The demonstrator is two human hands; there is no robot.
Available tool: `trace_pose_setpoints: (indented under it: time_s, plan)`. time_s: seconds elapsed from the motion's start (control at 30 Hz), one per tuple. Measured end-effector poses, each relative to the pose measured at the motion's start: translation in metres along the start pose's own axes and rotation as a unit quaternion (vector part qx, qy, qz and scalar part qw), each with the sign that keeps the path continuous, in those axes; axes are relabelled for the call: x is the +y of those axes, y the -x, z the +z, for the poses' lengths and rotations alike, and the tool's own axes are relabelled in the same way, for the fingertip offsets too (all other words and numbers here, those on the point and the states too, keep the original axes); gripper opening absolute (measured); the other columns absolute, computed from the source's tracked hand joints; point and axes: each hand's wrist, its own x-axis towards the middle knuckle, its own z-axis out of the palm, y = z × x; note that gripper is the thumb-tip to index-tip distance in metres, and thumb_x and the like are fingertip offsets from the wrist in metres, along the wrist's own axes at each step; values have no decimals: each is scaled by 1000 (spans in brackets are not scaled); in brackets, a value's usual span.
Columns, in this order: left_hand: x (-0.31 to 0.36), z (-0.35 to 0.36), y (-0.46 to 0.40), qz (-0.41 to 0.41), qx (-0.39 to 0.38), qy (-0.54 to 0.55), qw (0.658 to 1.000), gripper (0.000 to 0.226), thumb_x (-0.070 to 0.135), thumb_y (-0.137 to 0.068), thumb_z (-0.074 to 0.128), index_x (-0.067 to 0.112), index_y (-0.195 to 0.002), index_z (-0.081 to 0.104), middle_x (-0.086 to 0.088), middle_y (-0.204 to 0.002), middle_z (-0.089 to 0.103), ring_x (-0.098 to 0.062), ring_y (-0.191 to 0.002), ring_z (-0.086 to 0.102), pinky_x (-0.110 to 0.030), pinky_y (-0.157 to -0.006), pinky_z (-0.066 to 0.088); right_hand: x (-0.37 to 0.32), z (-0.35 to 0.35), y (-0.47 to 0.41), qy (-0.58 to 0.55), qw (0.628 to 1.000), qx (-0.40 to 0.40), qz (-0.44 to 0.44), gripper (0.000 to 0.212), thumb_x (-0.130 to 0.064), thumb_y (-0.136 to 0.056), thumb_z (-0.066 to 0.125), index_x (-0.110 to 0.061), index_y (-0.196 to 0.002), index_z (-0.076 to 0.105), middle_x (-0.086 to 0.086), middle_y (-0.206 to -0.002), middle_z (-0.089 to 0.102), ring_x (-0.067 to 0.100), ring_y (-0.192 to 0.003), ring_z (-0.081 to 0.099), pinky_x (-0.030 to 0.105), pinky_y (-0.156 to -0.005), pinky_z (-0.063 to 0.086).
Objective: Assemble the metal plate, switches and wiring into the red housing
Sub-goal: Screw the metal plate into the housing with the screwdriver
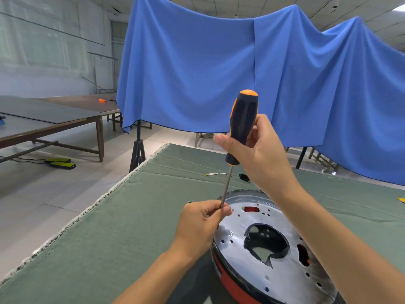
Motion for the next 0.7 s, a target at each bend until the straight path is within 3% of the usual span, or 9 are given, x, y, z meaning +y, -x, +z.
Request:
trace_pose_setpoints:
  time_s: [0.1, 0.17, 0.2, 0.27, 0.33, 0.43, 0.57, 0.63, 0.7]
  plan:
    - [-2, -3, -3, -2, -27, -13, 1000, 14, 23, -91, 62, 23, -87, 75, -18, -81, 71, -34, -77, 67, -48, -75, 53, -3, -5, -3, -20, 996, -85, 33, 18, -26, -94, 58, -17, -106, 48, 13, -102, 61, 24, -91, 66, 29, -77, 54]
    - [-4, -4, -5, -1, -48, -37, 998, 18, 25, -94, 57, 19, -98, 74, -7, -87, 74, -28, -84, 68, -45, -80, 53, -5, -9, -5, -76, 990, -107, 48, 11, -13, -98, 48, -17, -107, 52, 14, -113, 63, 26, -98, 67, 34, -84, 55]
    - [-3, -5, -5, 1, -57, -56, 997, 22, 28, -95, 54, 19, -102, 72, 1, -91, 75, -18, -86, 69, -40, -81, 53, -6, -11, -5, -93, 989, -107, 46, 14, -7, -98, 47, -15, -107, 54, 16, -114, 64, 29, -97, 67, 35, -84, 56]
    - [-1, -6, -3, 6, -69, -84, 994, 32, 38, -94, 48, 19, -106, 70, 10, -95, 74, -4, -88, 67, -35, -81, 53, -5, -12, -4, -80, 993, -85, 29, 14, -3, -94, 53, -12, -104, 57, 20, -106, 67, 32, -91, 68, 38, -82, 58]
    - [-2, -5, -1, 9, -67, -70, 995, 29, 41, -92, 51, 22, -102, 70, 6, -90, 74, -8, -85, 68, -38, -78, 55, -3, -12, -3, -48, 997, -55, 16, 13, -6, -88, 64, -13, -97, 60, 13, -93, 69, 24, -82, 70, 34, -76, 59]
    - [-2, -3, -1, -10, -22, 0, 1000, 3, 23, -84, 71, 24, -86, 71, 6, -82, 74, -12, -81, 70, -45, -74, 58, 0, -8, -3, -44, 999, -2, 8, 23, -10, -77, 77, -14, -87, 57, -1, -76, 62, 1, -61, 61, 12, -55, 49]
    - [-4, -2, 0, 15, -22, 2, 1000, 10, 23, -87, 67, 25, -79, 74, 3, -75, 74, -19, -71, 70, -47, -65, 58, 0, -5, 1, 7, 999, 38, -4, 30, -23, -75, 79, -15, -82, 51, -6, -65, 50, -1, -49, 53, 7, -47, 40]
    - [-3, -3, 0, 26, -30, -12, 999, 17, 31, -89, 62, 21, -85, 75, -7, -75, 72, -29, -68, 67, -50, -65, 57, -1, -8, 0, -3, 1000, 2, 4, 26, -23, -82, 73, -10, -91, 54, 9, -76, 58, 13, -64, 61, 12, -53, 47]
    - [-2, -4, -2, 32, -40, -28, 998, 26, 40, -88, 57, 21, -87, 74, -15, -78, 70, -35, -69, 66, -51, -64, 56, -2, -13, -2, -60, 996, -49, 39, 17, -15, -90, 63, -6, -102, 56, 16, -99, 67, 26, -90, 66, 25, -71, 57]
